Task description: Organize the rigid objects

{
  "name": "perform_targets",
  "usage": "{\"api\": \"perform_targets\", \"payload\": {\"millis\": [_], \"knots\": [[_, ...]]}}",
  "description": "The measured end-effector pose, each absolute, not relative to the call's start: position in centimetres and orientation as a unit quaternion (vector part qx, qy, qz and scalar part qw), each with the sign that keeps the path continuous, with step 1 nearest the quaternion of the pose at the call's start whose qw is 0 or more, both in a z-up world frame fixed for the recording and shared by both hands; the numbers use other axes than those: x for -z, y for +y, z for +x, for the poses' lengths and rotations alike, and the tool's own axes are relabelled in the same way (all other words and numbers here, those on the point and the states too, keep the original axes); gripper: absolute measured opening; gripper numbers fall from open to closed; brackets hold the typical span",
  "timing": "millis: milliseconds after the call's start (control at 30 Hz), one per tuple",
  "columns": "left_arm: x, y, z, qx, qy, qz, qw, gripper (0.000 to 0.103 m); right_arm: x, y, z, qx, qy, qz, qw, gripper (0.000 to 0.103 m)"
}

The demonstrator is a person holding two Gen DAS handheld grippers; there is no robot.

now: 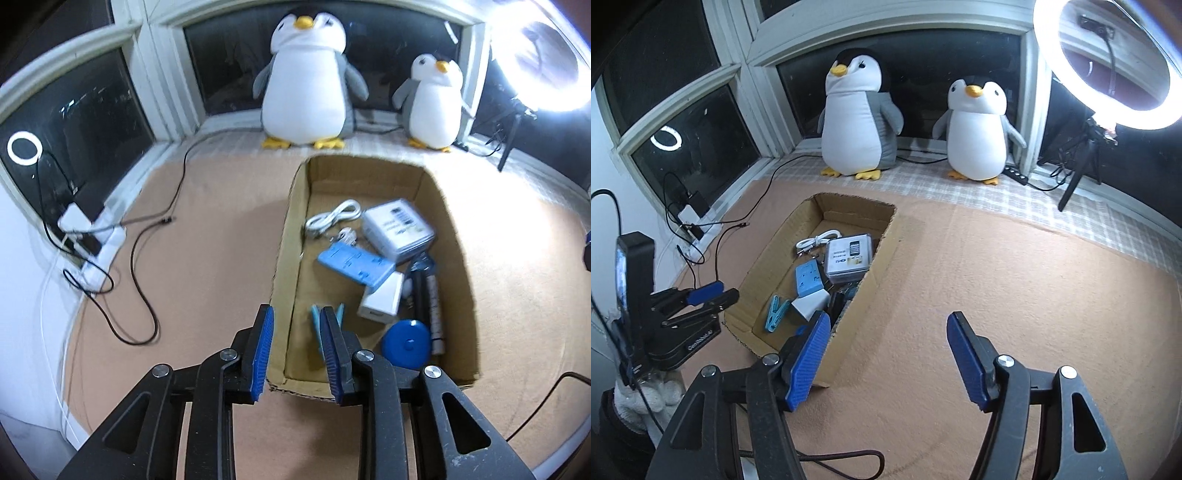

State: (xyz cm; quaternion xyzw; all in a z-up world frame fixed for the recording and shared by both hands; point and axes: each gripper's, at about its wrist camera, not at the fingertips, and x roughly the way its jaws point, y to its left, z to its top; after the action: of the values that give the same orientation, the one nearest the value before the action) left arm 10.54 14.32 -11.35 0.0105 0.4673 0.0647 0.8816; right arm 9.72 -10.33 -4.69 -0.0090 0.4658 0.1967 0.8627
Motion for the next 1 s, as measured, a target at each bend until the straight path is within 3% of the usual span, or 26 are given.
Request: {"api": "perform_targets", "payload": {"millis": [100, 167, 333, 467, 800, 867, 1000], "knots": [[9.8, 13.5, 9.9, -0.054, 0.453, 0.015, 0.890, 0.036, 4.2, -10.9, 9.3, -0.193, 0.461, -0.006, 0.866, 0.064], [8.9, 12.7, 9.5, -0.044, 0.442, 0.019, 0.895, 0.049, 4.0, -11.2, 9.0, -0.189, 0.458, -0.007, 0.869, 0.067], [7.3, 10.7, 8.8, -0.018, 0.434, 0.017, 0.901, 0.051, 3.6, -11.9, 8.2, -0.182, 0.455, -0.003, 0.872, 0.068], [6.4, 8.9, 8.3, 0.003, 0.426, 0.027, 0.904, 0.060, 3.0, -12.4, 7.4, -0.171, 0.445, -0.009, 0.879, 0.068], [4.0, 7.0, 7.9, 0.001, 0.386, 0.028, 0.922, 0.069, 1.7, -13.9, 6.3, -0.141, 0.406, 0.018, 0.903, 0.073], [3.4, 6.9, 7.7, 0.001, 0.376, 0.027, 0.926, 0.078, 1.5, -14.1, 6.2, -0.137, 0.400, 0.021, 0.906, 0.073], [1.9, 6.5, 7.0, -0.006, 0.350, 0.028, 0.936, 0.080, 0.7, -14.2, 6.0, -0.132, 0.381, 0.023, 0.915, 0.073]]}}
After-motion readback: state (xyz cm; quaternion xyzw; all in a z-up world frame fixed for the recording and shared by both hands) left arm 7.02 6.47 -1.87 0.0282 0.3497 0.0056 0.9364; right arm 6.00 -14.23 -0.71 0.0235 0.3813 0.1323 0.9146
